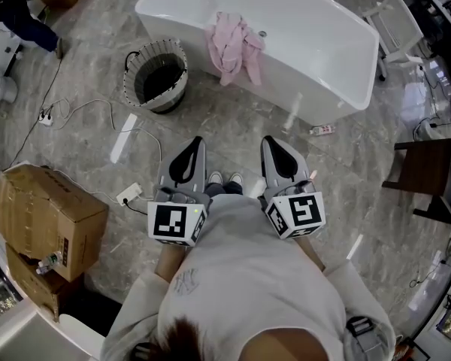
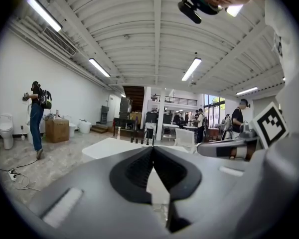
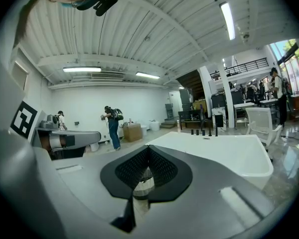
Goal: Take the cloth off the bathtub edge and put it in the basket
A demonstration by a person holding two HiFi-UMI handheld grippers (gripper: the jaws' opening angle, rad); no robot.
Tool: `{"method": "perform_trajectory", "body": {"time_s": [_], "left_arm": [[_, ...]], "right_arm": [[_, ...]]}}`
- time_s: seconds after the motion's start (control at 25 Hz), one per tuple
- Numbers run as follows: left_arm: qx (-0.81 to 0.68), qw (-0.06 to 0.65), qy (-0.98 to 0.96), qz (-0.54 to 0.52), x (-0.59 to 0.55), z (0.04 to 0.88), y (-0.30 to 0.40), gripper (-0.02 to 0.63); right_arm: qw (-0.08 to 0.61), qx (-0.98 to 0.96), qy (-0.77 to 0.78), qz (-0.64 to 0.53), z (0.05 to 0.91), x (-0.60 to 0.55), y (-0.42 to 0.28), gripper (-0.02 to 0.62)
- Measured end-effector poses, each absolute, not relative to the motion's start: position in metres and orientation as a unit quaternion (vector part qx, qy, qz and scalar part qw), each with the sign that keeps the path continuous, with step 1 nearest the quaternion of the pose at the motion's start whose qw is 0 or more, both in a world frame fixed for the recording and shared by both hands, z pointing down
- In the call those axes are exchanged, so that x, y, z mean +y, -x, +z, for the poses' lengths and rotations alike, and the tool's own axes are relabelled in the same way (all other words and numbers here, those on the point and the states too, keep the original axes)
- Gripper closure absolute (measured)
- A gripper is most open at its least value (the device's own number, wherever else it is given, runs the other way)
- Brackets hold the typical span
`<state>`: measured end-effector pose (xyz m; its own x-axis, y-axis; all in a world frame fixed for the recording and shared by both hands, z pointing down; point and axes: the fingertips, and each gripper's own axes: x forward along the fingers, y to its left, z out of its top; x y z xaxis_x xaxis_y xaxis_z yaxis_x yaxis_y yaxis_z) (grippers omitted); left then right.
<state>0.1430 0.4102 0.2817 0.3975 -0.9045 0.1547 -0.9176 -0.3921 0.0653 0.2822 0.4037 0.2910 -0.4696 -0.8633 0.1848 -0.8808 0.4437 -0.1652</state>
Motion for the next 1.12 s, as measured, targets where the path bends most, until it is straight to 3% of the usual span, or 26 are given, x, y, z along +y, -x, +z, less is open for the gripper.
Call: {"method": "perform_trajectory", "body": {"time_s": [0.56,1.12], "left_arm": [[-0.533,0.086,-0.841,0.043,0.405,0.289,-0.159,0.558],[-0.504,0.073,-0.860,0.034,0.311,0.272,-0.104,0.558]], "right_arm": [[0.044,-0.847,-0.512,0.135,0.306,0.403,-0.292,0.597],[0.041,-0.827,-0.544,0.133,0.297,0.317,-0.240,0.597]]}}
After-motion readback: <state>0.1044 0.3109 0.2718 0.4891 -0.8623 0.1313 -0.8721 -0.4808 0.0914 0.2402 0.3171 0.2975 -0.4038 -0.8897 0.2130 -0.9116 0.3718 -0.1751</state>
